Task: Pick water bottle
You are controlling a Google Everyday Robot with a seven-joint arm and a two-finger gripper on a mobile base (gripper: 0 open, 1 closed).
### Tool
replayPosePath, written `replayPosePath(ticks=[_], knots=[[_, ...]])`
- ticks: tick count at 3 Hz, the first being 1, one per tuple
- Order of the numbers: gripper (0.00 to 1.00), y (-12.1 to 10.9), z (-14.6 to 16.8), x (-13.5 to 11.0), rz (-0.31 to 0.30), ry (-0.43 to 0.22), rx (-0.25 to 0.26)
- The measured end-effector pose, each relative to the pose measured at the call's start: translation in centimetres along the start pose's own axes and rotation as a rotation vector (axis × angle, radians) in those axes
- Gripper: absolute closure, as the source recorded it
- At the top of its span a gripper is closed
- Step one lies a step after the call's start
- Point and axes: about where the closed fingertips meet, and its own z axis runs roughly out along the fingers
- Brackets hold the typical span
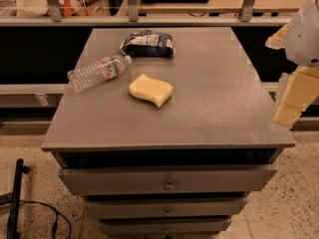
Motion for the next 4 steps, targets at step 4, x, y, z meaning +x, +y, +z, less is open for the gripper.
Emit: replayPosePath(ticks=[4], knots=[[0.00,-5.6,3.4,-5.8,-0.147,-0.181,-0.011]])
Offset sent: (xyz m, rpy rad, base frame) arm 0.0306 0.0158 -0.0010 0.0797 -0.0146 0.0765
